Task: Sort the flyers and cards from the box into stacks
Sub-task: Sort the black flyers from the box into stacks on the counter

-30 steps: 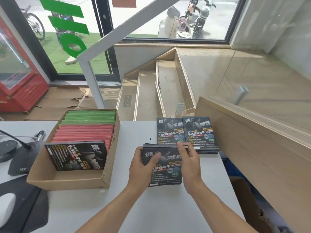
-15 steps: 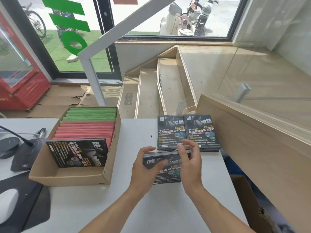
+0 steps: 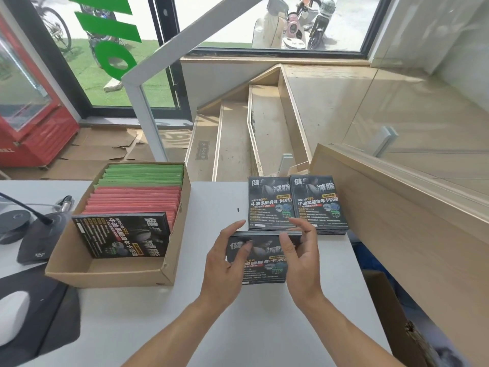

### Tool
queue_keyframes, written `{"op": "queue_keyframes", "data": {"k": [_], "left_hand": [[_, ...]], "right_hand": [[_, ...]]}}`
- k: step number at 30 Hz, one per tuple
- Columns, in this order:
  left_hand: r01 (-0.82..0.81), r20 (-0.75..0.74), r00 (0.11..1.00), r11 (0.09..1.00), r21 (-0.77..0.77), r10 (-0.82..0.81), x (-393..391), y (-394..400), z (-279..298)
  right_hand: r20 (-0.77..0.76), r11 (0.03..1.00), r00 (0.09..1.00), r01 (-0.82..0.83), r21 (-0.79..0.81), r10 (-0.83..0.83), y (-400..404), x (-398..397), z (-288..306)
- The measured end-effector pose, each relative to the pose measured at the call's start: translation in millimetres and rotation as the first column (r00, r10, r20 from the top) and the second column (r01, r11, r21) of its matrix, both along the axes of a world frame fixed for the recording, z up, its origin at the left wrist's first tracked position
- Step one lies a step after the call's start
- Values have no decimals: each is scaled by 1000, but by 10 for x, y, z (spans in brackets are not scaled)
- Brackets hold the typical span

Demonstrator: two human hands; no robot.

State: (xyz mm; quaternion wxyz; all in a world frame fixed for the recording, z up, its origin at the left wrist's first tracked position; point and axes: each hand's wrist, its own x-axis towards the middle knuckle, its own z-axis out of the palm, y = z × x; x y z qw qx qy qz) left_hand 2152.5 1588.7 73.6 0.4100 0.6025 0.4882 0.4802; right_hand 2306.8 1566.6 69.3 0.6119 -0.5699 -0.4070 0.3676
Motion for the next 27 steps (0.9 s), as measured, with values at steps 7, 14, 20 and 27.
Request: {"op": "queue_keyframes", "data": {"k": [7,14,20,27], "left_hand": [[38,-52,998,994,104,-33,-18,72,-72],[37,-9,999,999,2,-37,105,459,-83],[-16,22,1000,992,-124,19,247,780,-9],[-48,-6,998,818,-573,55,515,1746,-3]], "right_hand": [[456,994,890,-56,94,7,-37,119,-160],[429,998,901,-60,-21,63,258,251,-121],[255,959,940,-170,-226,227,592,449,8],[274,903,937,-85,-421,215,1676,811,152]]}}
